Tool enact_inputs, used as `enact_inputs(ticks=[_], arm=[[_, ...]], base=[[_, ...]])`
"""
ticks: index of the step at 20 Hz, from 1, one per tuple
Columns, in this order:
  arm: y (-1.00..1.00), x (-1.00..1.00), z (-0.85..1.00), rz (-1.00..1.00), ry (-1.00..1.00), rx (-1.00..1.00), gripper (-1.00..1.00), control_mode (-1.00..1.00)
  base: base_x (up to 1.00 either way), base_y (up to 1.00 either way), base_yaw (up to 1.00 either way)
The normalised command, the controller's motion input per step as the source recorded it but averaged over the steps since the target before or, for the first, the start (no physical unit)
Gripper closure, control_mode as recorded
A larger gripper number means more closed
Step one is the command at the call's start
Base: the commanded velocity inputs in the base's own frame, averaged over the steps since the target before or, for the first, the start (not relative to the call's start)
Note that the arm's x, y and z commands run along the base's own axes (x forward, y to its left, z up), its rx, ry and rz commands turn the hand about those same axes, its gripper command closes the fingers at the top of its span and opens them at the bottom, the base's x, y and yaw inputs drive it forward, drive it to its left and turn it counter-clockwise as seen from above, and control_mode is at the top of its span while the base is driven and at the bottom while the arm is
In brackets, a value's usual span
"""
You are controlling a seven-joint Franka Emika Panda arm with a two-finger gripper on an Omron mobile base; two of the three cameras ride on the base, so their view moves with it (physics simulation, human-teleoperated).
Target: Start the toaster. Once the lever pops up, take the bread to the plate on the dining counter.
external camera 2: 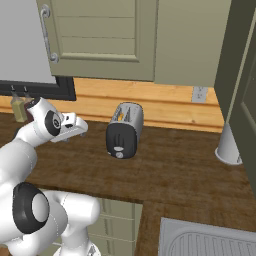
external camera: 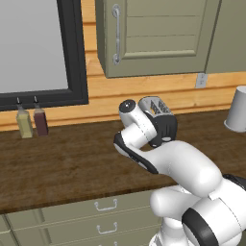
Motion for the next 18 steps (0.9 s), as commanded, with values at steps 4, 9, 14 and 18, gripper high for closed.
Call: enact_inputs(ticks=[4, 9, 14, 18], arm=[[0.0, 0.0, 0.0, 0.0, 0.0, 0.0, -1.0, -1.0], [0.0, 0.0, 0.0, 0.0, 0.0, 0.0, -1.0, -1.0], [0.0, 0.0, 0.0, 0.0, 0.0, 0.0, -1.0, -1.0], [0.0, 0.0, 0.0, 0.0, 0.0, 0.0, -1.0, -1.0]], base=[[0.0, 0.0, 0.0], [0.0, 0.0, 0.0], [0.0, 0.0, 0.0], [0.0, 0.0, 0.0]])
